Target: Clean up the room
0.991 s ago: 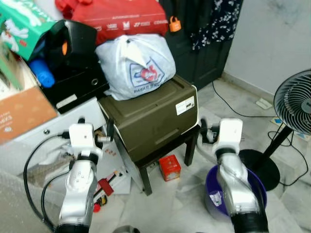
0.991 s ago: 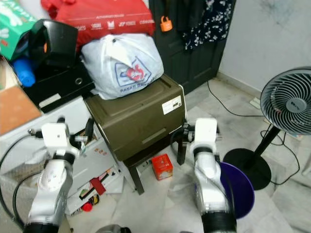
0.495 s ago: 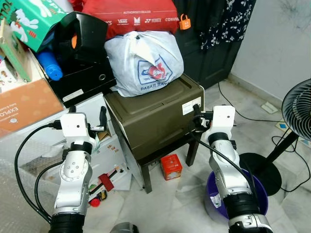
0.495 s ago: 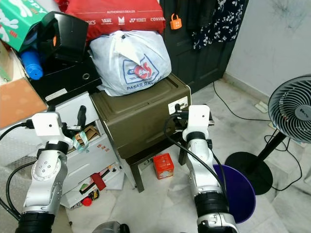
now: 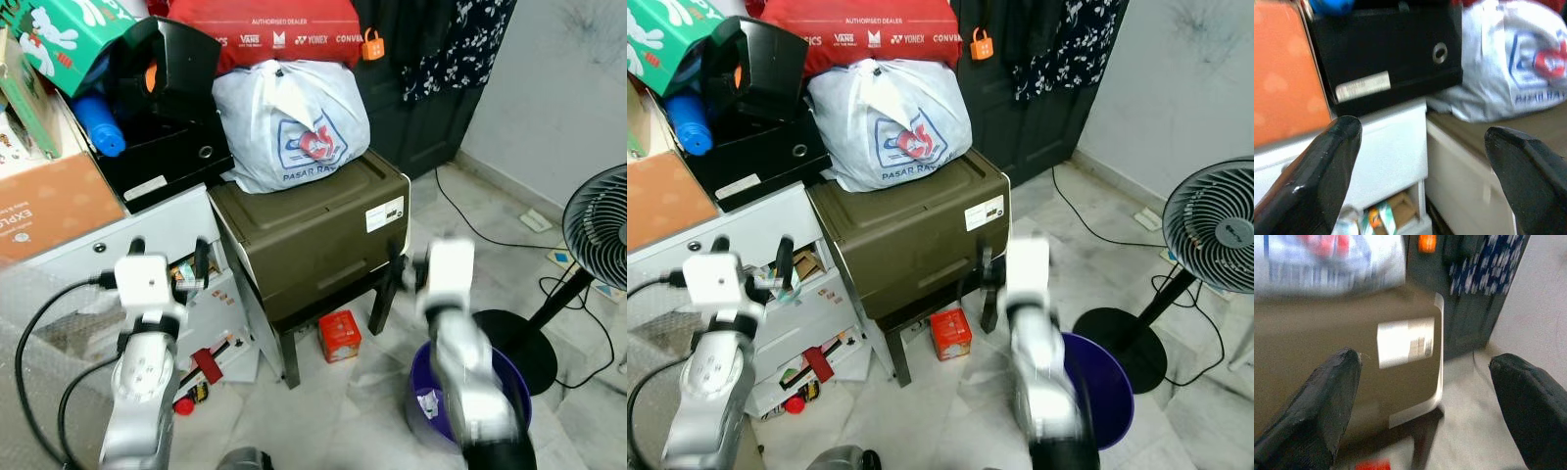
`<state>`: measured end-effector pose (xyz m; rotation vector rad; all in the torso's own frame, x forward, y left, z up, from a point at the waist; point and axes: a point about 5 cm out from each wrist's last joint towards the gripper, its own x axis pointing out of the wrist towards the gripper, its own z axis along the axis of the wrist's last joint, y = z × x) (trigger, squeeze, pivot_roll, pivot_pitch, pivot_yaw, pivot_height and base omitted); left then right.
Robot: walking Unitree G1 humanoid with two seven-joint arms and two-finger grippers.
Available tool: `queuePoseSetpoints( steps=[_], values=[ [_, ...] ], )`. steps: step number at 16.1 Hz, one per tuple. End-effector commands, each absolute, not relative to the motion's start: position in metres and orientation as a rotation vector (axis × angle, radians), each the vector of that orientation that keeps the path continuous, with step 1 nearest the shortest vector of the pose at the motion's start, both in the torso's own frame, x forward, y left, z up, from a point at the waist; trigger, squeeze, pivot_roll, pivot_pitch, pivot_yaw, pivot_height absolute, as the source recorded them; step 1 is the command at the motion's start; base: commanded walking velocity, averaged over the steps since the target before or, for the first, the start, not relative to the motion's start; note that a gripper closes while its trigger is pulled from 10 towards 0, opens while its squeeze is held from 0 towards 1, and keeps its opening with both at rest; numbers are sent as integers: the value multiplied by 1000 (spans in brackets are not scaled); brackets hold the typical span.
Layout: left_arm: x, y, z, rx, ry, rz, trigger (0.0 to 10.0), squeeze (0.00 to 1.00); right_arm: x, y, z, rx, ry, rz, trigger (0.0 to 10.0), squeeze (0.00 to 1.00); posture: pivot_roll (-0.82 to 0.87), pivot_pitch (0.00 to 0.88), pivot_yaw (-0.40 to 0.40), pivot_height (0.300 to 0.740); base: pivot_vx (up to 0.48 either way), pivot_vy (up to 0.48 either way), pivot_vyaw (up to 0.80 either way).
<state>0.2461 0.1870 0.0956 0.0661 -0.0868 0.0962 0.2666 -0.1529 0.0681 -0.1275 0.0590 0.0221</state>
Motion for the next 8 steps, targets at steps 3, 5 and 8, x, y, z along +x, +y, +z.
queuePoseSetpoints(
  steps=[3, 5, 8],
  values=[
    [247, 180, 94, 84, -59, 55, 10000, 0, 264, -161, 75, -156, 53, 1, 10000, 0, -10, 80, 43, 740, 0, 0, 0],
    [252, 177, 108, 74, -88, 50, 10000, 0, 272, -160, 83, -147, 38, 5, 10000, 0, 7, 49, 37, 740, 0, 0, 0],
    [261, 189, 105, 88, -104, 114, 10000, 0, 298, -153, 92, -148, -9, 11, 10000, 0, 24, 10, 17, 740, 0, 0, 0]
  ],
)
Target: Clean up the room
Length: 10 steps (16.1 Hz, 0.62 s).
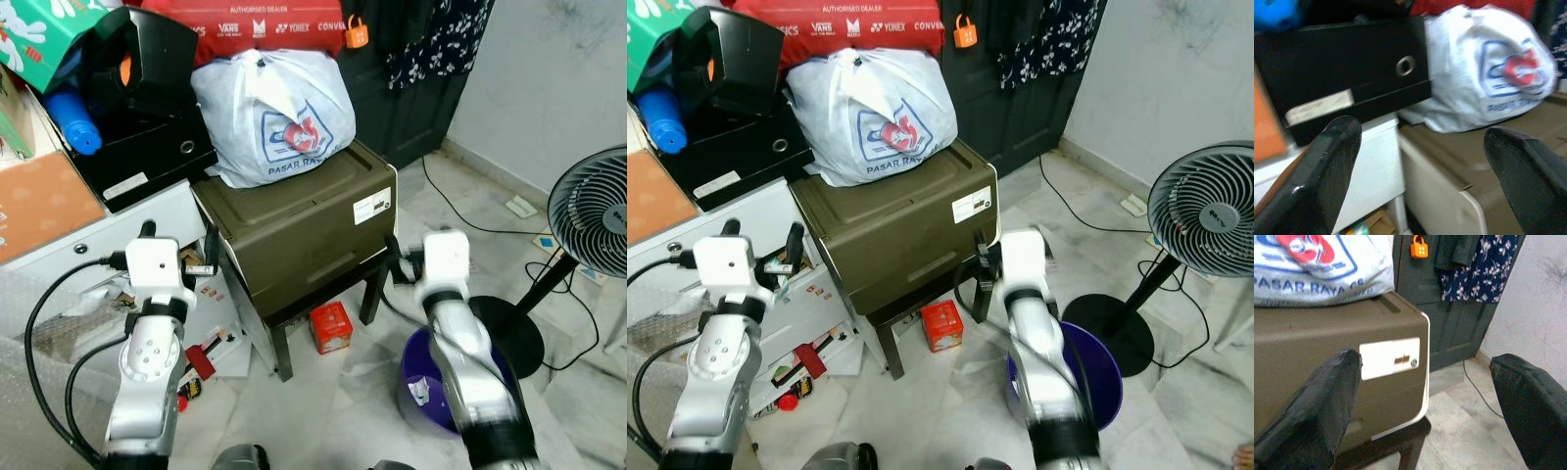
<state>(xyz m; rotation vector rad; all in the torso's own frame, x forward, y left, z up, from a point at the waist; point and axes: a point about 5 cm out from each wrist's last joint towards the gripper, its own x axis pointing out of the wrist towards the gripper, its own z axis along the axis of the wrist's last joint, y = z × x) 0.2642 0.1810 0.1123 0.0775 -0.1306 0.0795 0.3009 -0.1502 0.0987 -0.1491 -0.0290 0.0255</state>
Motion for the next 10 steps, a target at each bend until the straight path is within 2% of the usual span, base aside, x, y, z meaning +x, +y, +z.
queuePoseSetpoints(
  steps=[1, 4, 7, 10],
  values=[
    [261, 191, 110, 74, -117, 123, 10000, 0, 303, -153, 100, -144, -33, 17, 10000, 0, 25, 0, 12, 740, 0, 0, 0],
    [268, 189, 109, 40, -117, 127, 10000, 0, 317, -147, 112, -127, -68, -2, 10000, 0, 22, 0, 15, 740, 0, 0, 0],
    [276, 191, 116, 27, -144, 134, 10000, 0, 315, -148, 117, -162, -106, -20, 10000, 0, 5, 0, 30, 740, 0, 0, 0],
    [272, 189, 109, 28, -124, 107, 10000, 0, 303, -152, 115, -171, -105, -38, 10000, 0, -28, 0, 55, 740, 0, 0, 800]
  ],
)
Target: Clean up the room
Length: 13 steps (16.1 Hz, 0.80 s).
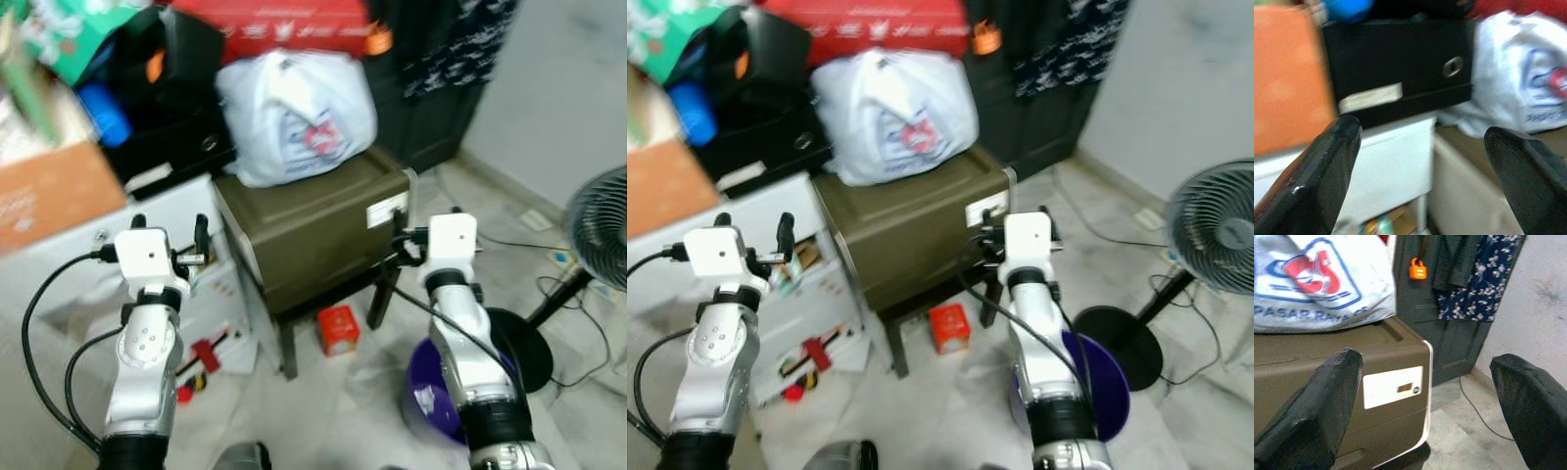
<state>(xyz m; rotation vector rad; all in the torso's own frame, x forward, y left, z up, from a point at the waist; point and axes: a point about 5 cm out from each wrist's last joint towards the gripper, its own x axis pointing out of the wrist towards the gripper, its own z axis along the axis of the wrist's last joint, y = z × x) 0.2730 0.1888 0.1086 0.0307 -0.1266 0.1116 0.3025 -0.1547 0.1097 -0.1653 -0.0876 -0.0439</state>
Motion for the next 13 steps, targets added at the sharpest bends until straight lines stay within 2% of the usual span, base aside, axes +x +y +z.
queuePoseSetpoints(
  steps=[1, 7, 10, 13],
  values=[
    [270, 187, 107, 25, -117, 96, 10000, 0, 299, -153, 114, -181, -108, -42, 10000, 0, -37, 0, 65, 740, 0, 0, 800],
    [272, 177, 109, 34, -132, 65, 10000, 0, 291, -159, 110, -164, -77, -79, 10000, 0, -40, 17, 73, 740, 0, 0, 800],
    [261, 185, 112, 34, -133, 84, 10000, 0, 285, -161, 118, -167, -94, -73, 10000, 0, -35, 32, 66, 740, 0, 0, 800],
    [238, 198, 103, 40, -83, 102, 10000, 0, 271, -167, 116, -147, -67, -74, 10000, 0, -27, 41, 56, 740, 0, 0, 800]
  ],
)
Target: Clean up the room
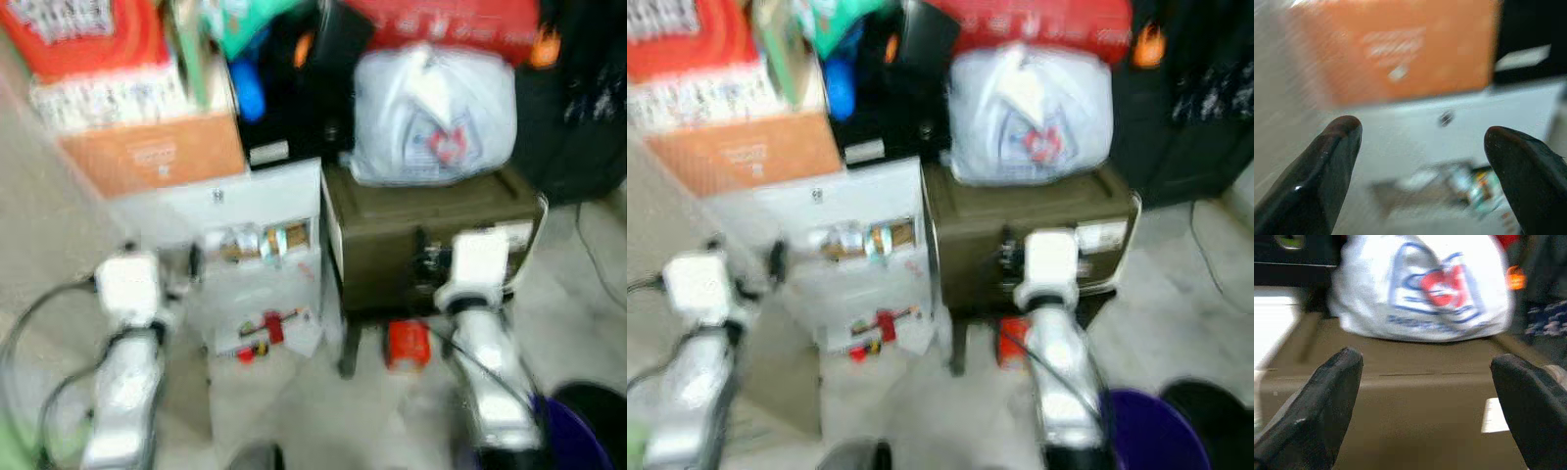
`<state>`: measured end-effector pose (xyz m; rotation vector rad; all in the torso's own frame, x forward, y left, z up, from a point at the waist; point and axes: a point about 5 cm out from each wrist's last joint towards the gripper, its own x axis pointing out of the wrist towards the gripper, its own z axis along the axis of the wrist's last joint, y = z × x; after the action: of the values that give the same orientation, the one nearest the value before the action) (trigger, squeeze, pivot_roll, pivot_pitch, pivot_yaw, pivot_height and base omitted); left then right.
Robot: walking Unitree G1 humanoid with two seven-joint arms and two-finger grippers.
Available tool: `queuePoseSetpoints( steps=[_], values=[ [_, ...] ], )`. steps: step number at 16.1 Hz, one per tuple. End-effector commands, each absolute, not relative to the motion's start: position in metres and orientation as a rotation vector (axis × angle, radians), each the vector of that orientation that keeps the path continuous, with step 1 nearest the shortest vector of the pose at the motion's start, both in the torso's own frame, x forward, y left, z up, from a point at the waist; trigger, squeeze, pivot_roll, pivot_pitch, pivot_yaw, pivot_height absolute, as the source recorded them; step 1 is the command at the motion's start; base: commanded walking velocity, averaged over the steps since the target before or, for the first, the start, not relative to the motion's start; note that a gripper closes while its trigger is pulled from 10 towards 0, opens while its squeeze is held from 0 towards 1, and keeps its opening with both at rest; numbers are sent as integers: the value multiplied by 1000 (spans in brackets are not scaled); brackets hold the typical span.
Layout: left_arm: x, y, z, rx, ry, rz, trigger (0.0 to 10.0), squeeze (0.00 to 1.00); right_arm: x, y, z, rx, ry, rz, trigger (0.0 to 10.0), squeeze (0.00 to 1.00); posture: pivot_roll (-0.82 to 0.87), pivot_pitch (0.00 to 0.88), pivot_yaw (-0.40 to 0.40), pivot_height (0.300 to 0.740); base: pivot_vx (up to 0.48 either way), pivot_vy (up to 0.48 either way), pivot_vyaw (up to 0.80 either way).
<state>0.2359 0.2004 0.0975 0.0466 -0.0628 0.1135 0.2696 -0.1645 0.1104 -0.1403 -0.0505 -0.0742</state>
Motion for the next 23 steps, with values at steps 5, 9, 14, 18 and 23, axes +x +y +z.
queuePoseSetpoints(
  steps=[5, 9, 14, 18, 23],
  values=[
    [227, 196, 94, 29, -43, 101, 10000, 0, 270, -169, 115, -122, -38, -68, 10000, 0, -24, 37, 44, 740, 0, 0, 800],
    [235, 197, 92, 15, -34, 112, 10000, 0, 277, -168, 110, -71, -18, -50, 10000, 0, -22, 7, 48, 740, 0, 0, 800],
    [262, 194, 106, 24, -89, 118, 10000, 0, 300, -160, 112, -78, -34, 2, 10000, 0, -19, 0, 38, 740, 0, 0, 800],
    [281, 189, 124, 2, -136, 125, 10000, 0, 317, -149, 126, -155, -112, 47, 10000, 0, 13, 0, 36, 740, 0, 0, 800],
    [277, 185, 133, -40, -170, 149, 10000, 0, 320, -149, 136, -162, -129, 85, 10000, 0, 0, 0, 0, 740, 0, 0, 189]
  ],
)
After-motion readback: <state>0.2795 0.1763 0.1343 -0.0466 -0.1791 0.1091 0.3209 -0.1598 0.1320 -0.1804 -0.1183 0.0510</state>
